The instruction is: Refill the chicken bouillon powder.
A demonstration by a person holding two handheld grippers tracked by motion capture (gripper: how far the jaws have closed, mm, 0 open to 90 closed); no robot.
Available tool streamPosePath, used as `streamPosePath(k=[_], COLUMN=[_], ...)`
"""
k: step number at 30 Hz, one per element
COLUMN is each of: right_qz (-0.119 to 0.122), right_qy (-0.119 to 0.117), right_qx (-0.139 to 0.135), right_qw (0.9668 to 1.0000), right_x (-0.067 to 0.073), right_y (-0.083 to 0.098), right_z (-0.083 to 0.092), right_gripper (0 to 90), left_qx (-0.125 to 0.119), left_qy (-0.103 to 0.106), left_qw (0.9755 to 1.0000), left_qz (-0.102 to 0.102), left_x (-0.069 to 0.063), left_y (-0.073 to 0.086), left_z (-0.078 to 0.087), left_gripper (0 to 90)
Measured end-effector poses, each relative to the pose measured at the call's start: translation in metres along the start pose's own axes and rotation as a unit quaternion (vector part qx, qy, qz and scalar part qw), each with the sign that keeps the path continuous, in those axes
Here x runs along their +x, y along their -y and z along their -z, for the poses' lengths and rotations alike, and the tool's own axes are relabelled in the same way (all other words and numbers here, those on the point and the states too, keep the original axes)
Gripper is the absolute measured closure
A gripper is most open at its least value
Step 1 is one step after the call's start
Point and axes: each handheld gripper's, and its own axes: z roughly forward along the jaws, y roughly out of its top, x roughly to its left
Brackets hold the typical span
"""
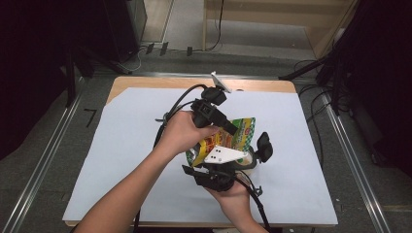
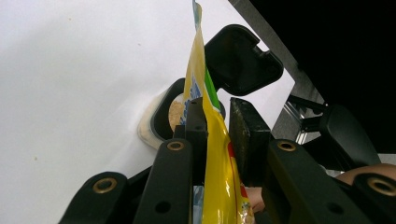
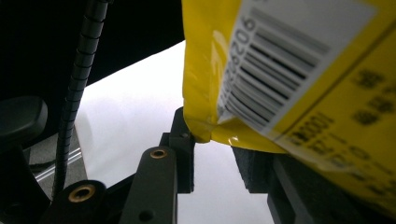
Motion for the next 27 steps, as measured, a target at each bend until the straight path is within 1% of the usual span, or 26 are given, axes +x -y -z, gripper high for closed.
streamPosePath(k=[6,12,15,27], right_qz=[0.002,0.004,0.004,0.006], right_qy=[0.0,0.004,0.005,0.007], right_qx=[-0.001,0.001,0.002,0.003], right_qw=[1.0,1.0,1.0,1.0], right_x=[0.0004,-0.0001,-0.0002,-0.001], right_y=[-0.0008,-0.0003,0.0009,0.0013], right_z=[0.0003,0.0001,-0.0004,-0.0005], right_gripper=[71.6,71.6,71.6,71.8], left_qx=[0.001,-0.001,0.003,0.002], left_qy=[-0.002,0.001,-0.001,-0.001], left_qw=[1.0,1.0,1.0,1.0], left_qz=[-0.001,-0.003,-0.006,-0.006], left_x=[0.0007,-0.0004,-0.0008,-0.0015], left_y=[-0.0003,0.0001,0.0,0.0001], left_z=[0.0003,-0.0001,0.0002,-0.0008], left_gripper=[78.2,78.3,78.3,78.2])
